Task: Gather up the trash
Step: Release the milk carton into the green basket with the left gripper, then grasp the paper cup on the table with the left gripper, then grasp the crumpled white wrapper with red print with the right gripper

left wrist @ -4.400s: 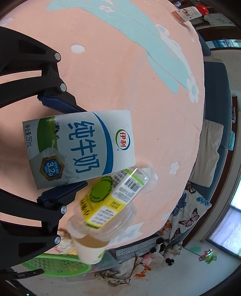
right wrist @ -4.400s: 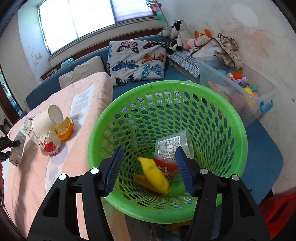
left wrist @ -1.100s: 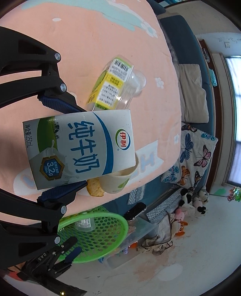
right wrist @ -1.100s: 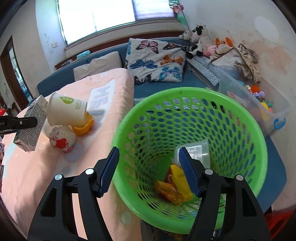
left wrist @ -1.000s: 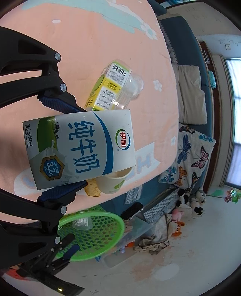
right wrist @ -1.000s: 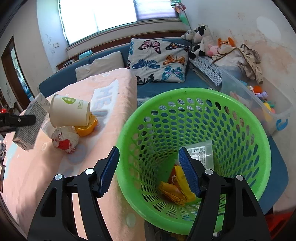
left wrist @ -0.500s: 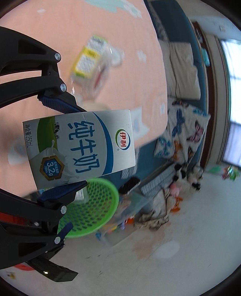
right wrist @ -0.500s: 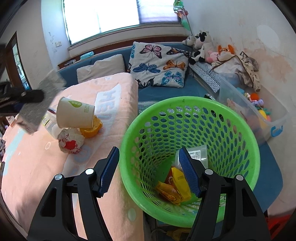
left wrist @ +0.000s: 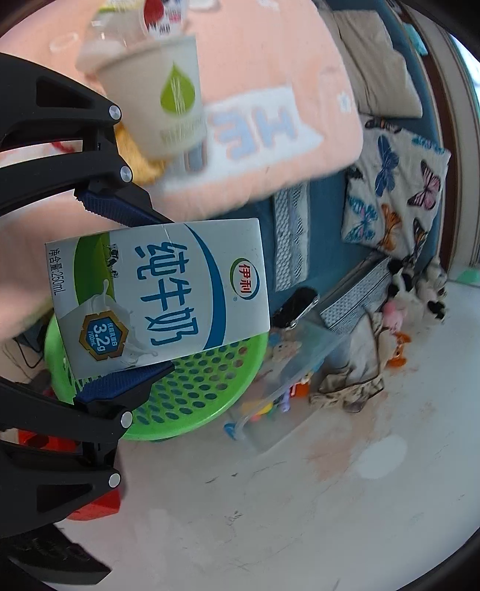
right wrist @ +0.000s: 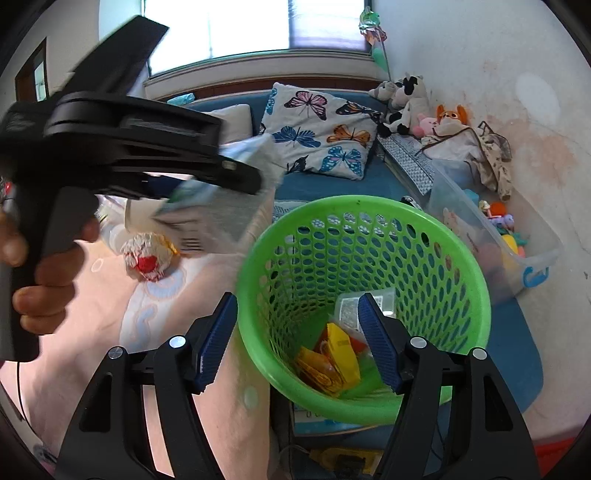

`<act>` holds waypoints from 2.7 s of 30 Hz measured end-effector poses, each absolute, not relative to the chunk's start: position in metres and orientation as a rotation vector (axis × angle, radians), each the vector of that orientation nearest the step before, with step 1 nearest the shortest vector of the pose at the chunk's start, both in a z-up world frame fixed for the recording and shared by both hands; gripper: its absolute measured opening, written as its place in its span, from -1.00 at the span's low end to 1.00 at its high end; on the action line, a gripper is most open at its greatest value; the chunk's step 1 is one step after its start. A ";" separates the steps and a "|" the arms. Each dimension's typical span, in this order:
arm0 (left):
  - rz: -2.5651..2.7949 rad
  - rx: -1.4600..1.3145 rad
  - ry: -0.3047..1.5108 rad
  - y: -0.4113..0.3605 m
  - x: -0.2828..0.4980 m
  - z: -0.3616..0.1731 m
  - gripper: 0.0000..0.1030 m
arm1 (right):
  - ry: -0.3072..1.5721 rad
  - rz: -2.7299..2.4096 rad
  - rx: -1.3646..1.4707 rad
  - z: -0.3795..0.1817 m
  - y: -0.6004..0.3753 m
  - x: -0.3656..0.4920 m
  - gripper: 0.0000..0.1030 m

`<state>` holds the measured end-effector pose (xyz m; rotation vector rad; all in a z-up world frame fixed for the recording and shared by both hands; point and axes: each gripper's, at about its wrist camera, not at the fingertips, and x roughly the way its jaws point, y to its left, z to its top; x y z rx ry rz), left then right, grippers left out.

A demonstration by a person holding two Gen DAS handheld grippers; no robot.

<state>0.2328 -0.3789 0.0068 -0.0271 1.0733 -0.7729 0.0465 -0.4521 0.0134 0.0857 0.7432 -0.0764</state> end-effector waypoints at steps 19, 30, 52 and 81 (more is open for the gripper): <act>-0.883 -0.039 1.041 -0.373 0.220 0.012 0.53 | 0.758 -0.081 0.091 0.008 -0.444 0.035 0.33; -0.748 -0.052 0.896 -0.266 0.219 0.057 0.53 | 0.722 0.022 0.091 0.028 -0.408 0.056 0.40; -0.722 -0.017 0.984 -0.257 0.254 -0.012 -0.49 | 0.749 0.092 0.080 0.024 -0.387 0.086 0.42; -0.680 -0.125 0.782 -0.162 0.231 0.068 -0.94 | 0.818 0.282 0.068 -0.008 -0.312 0.157 0.42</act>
